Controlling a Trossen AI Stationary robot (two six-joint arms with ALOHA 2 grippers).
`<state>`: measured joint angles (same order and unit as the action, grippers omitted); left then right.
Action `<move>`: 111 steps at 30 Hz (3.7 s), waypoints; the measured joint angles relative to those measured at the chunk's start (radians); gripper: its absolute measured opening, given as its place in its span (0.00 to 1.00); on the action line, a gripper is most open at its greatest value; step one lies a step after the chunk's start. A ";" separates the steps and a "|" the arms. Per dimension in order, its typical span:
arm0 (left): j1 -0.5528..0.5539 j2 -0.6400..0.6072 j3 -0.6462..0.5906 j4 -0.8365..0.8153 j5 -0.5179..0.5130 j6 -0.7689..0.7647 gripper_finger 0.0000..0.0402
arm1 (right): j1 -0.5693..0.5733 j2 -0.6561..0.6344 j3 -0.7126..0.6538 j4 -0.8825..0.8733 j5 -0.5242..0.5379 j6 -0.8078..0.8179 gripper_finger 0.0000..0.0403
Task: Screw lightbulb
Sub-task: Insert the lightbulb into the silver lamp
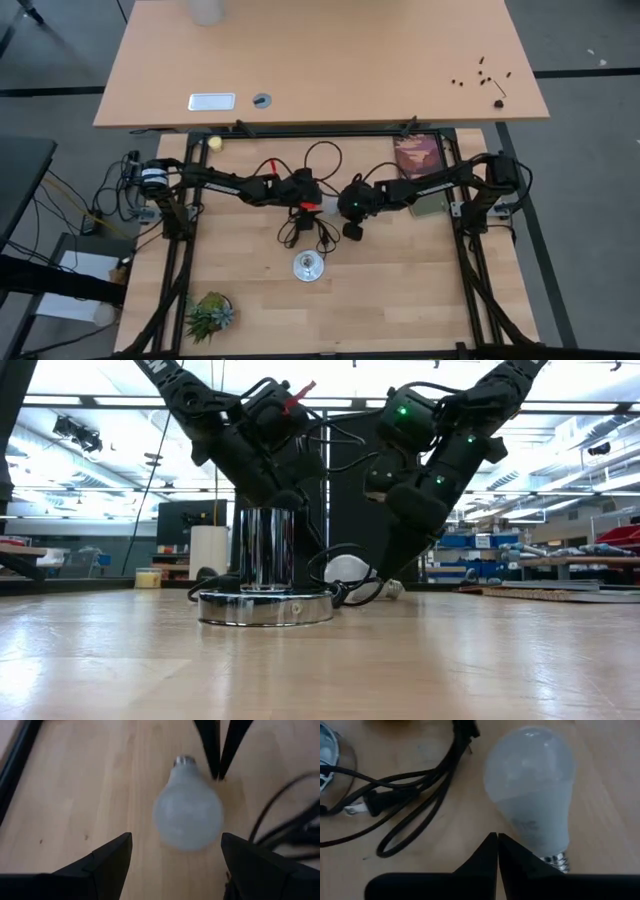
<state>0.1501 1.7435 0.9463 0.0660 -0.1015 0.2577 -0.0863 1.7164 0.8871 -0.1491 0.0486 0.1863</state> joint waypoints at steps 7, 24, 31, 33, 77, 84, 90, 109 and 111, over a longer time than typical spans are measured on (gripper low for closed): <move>0.000 0.004 0.000 0.070 0.025 -0.004 0.85 | -0.039 0.000 0.000 0.026 0.001 -0.046 0.05; 0.076 0.113 0.050 0.163 0.151 0.035 0.94 | -0.055 -0.002 0.000 -0.002 -0.102 -0.020 0.05; 0.071 0.179 0.054 0.235 0.176 -0.001 0.94 | -0.079 -0.002 -0.029 0.032 -0.103 -0.011 0.06; 0.061 0.198 0.052 0.236 0.172 -0.001 0.94 | -0.084 -0.001 -0.046 0.066 -0.103 -0.008 0.06; 0.028 0.316 0.053 0.419 0.111 -0.105 0.63 | -0.089 -0.081 -0.070 -0.021 -0.127 -0.002 0.06; 0.036 0.235 0.053 0.338 0.055 -0.089 0.68 | -0.100 -0.227 -0.070 -0.138 -0.113 -0.001 0.06; 0.035 0.131 0.070 0.164 0.047 -0.075 0.66 | -0.100 -0.336 -0.069 -0.193 -0.111 0.017 0.06; -0.112 0.004 0.415 -0.549 0.146 -0.158 0.66 | 0.068 -0.391 -0.069 -0.207 -0.073 0.111 0.06; -0.143 0.004 0.449 -0.594 0.182 -0.185 0.66 | 0.104 -0.392 -0.069 -0.193 -0.074 0.112 0.06</move>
<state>0.0071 1.7473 1.3953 -0.5279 0.0805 0.0724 0.0176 1.3241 0.8181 -0.3418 -0.0254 0.2986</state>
